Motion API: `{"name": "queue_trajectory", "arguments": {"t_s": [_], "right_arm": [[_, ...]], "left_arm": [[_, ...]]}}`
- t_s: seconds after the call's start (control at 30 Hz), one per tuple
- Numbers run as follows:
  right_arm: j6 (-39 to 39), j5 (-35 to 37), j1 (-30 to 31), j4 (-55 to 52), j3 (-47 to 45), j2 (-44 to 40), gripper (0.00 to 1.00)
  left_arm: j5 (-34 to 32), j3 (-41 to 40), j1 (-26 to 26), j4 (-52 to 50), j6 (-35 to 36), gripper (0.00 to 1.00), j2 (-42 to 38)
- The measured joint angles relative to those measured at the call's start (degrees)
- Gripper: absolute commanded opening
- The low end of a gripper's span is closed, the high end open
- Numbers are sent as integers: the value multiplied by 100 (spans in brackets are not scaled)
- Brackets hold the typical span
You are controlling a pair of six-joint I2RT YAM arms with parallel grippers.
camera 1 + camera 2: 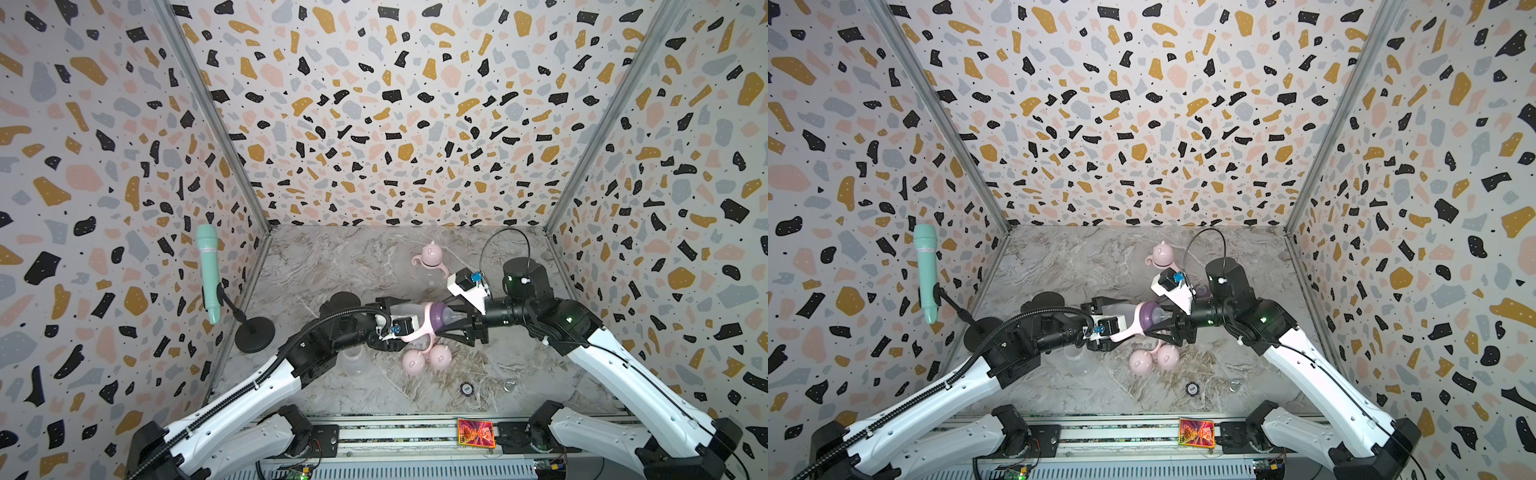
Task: Assemble the baby bottles
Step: Screw the nipple onto the baby bottle.
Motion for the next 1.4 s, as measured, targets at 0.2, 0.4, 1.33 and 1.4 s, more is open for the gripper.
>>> {"name": "queue_trajectory", "arguments": {"t_s": [0.2,0.4,1.33,1.4], "right_arm": [[540,-376,-168,564,151,431,0],[1268,-560,-199,1228,197,695,0],[1340,577,-645,424,651,446,99],[868,614,-557,450,409,37,100]], "left_arm": [[-1104,-496,-153,981,175,0,-221],[-2006,-798,-299,1698,660,0,-334],[-2765,-76,-369,634,837,0,-63],[-2004,232,-210,247,540,0,17]]}}
